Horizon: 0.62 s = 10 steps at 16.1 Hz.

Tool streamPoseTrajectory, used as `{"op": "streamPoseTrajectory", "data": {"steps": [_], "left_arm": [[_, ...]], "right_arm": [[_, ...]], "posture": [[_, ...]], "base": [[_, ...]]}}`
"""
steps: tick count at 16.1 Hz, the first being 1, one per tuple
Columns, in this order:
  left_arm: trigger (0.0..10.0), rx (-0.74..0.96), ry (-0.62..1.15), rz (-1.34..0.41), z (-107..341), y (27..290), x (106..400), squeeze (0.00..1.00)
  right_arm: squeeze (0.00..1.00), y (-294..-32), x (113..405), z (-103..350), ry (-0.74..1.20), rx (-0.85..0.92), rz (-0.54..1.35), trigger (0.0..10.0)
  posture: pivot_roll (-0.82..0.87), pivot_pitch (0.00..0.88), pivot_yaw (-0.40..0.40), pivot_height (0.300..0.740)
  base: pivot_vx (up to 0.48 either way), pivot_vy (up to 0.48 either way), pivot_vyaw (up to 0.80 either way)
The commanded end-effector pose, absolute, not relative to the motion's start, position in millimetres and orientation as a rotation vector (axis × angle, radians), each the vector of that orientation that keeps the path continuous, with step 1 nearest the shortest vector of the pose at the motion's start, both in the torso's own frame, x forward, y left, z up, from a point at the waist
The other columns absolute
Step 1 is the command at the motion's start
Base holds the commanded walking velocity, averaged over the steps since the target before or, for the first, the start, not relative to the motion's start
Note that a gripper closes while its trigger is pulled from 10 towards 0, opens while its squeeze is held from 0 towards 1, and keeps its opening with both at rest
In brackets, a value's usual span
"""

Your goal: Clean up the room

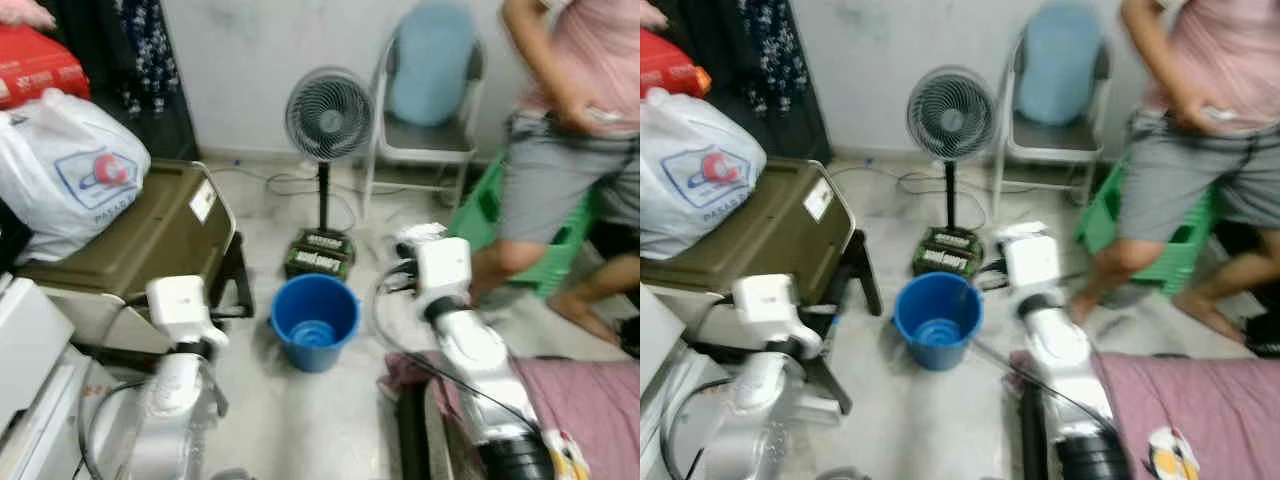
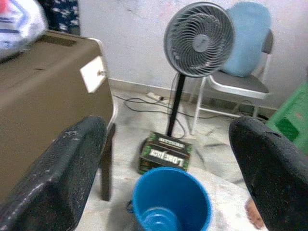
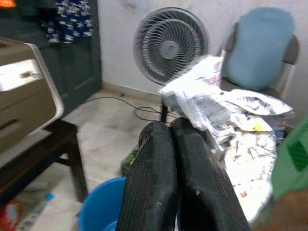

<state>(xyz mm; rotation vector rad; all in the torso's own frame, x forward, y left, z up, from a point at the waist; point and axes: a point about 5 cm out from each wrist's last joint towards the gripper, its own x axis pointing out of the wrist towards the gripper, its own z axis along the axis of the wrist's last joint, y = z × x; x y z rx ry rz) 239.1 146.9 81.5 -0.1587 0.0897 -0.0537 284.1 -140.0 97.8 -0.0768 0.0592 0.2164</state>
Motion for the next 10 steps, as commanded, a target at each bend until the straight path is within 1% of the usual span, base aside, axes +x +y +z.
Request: {"op": "streamPoseTrajectory", "data": {"steps": [1,4,10], "left_arm": [[10.0,-0.141,0.073,-0.025,84.9,157.5,240.4,0.0],[10.0,-0.14,0.071,-0.023,85.0,158.0,241.1,0.0],[10.0,-0.136,0.067,-0.022,85.9,157.9,242.8,0.0]], "right_arm": [[0.0,-126.4,287.4,104.4,0.032,-0.065,0.252,10.0],[0.0,-125.4,288.1,104.7,0.029,-0.069,0.256,10.0],[0.0,-123.7,290.2,106.2,0.022,-0.065,0.257,10.0]], "posture": [[0.0,0.013,-0.044,0.74],[0.0,0.009,-0.043,0.74],[0.0,0.015,-0.045,0.74]], "base": [[0.315,0.0,0.0],[0.314,0.0,0.0],[0.311,0.0,0.78]]}}
